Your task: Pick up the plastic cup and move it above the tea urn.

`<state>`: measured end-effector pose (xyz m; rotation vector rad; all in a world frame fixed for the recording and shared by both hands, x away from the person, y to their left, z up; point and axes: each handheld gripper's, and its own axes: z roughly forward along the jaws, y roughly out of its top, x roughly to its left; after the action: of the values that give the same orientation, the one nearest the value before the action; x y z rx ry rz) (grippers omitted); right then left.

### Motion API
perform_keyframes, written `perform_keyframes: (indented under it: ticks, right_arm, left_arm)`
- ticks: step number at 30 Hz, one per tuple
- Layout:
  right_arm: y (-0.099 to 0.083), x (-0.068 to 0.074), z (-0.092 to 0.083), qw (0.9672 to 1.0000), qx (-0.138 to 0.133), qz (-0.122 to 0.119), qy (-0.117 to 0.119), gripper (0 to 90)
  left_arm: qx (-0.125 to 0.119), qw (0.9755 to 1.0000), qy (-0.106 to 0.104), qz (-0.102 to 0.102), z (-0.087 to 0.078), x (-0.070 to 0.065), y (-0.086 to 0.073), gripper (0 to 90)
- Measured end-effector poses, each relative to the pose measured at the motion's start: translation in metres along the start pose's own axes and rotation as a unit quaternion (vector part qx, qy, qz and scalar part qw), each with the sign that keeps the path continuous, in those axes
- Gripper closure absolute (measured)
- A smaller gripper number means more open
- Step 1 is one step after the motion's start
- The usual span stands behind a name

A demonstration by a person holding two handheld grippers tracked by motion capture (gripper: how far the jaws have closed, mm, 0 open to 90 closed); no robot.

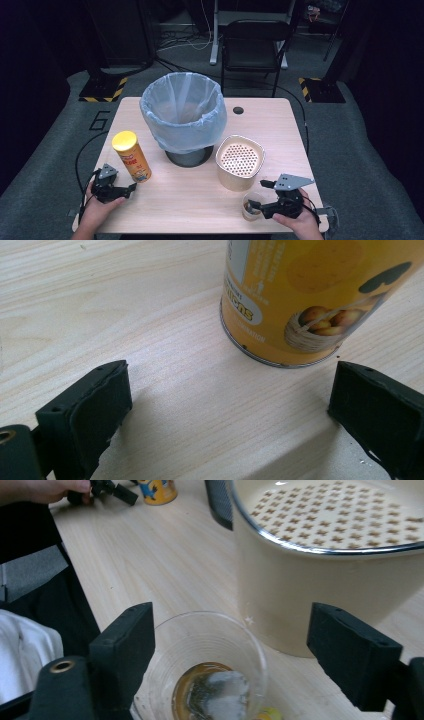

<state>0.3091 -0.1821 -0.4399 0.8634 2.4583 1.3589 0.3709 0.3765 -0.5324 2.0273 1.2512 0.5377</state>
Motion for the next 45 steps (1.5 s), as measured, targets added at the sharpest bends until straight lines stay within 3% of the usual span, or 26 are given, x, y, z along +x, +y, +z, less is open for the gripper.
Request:
perform_keyframes:
  ticks: [5,9,12,17,23,35,40,45]
  right_arm:
    - [-0.004,0.004,0.011,0.9998,0.009,-0.012,0.015,15.1]
    - [-0.008,0.006,0.014,0.9998,0.007,-0.001,0.021,14.3]
    - [-0.008,0.008,0.014,0.9996,0.010,-0.007,0.025,14.2]
    - [-0.010,0.009,0.015,0.9996,0.011,-0.016,0.018,14.2]
    - [-0.017,0.012,0.026,0.9984,0.040,-0.040,0.008,15.7]
    - [-0.019,0.014,0.028,0.9975,0.048,-0.052,0.006,21.1]
    - [-0.020,0.010,0.027,0.9982,0.044,-0.040,0.002,21.7]
    - [-0.023,-0.005,0.019,0.9990,0.036,-0.013,-0.025,21.7]
  left_arm:
    - [0.000,1.0000,0.000,0.000,0.000,0.000,0.000,3.3]
    - [0.000,1.0000,0.000,-0.001,0.000,0.000,0.000,3.3]
    - [0.000,1.0000,0.000,-0.001,0.000,0.000,0.000,3.3]
    - [0.000,1.0000,0.000,0.000,0.000,0.000,0.000,3.3]
    - [0.000,1.0000,0.000,0.000,0.000,0.000,0.000,3.3]
    - [0.000,1.0000,0.000,0.000,0.000,0.000,0.000,3.3]
    - [0.000,1.0000,0.000,0.000,0.000,0.000,0.000,3.2]
    - [0.000,1.0000,0.000,0.000,0.000,0.000,0.000,3.2]
